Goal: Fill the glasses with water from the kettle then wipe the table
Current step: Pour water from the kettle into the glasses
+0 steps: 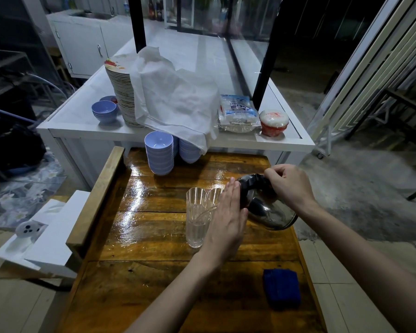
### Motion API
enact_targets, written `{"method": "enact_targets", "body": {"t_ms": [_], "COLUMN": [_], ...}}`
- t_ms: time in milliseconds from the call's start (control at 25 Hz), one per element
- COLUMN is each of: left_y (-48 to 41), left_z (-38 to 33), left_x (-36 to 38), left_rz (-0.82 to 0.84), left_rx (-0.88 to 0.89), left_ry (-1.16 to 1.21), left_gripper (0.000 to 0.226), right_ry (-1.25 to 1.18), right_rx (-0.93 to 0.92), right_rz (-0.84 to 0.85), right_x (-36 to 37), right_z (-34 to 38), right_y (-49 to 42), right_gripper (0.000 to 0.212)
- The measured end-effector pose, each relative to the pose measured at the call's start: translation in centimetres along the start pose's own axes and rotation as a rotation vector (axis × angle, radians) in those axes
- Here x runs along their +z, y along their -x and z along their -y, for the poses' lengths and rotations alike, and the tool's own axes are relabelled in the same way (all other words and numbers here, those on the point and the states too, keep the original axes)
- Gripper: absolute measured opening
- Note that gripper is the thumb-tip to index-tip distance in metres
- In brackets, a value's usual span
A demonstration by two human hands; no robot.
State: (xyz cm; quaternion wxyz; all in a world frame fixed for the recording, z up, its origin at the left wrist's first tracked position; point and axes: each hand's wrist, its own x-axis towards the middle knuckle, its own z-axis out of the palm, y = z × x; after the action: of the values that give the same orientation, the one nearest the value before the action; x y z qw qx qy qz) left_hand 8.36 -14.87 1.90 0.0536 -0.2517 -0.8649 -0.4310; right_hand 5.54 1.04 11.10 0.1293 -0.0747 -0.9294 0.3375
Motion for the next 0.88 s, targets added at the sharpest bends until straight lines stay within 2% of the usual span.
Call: {"method": "enact_targets", "body": {"t_ms": [480,720,880], "left_y": [-0.5,-1.7,-2.8], "left_z": [0.0,-0.7,-1.6], "left_x": [-0.2,-0.1,0.4], "left_rz": [0.024,0.048,0.073], "left_rx": [0.001,0.054,0.086], "left_ry": [-0.013,-0.091,-0.108], "left_gripper": [0.059,0.055,0.053], "right_ry": [-0.068,-0.234,-0.368], "right_rx": [0.07,0.25,0.453], "right_rz": [0.011,-0.016,-0.086], "right_x": [-0.1,-0.2,-0.2], "right_z": [-0.7,-3.0,-4.6], "right_y": [-0.5,-0.3,-0.2], "right_gripper": [0.037,0.037,0.031]}}
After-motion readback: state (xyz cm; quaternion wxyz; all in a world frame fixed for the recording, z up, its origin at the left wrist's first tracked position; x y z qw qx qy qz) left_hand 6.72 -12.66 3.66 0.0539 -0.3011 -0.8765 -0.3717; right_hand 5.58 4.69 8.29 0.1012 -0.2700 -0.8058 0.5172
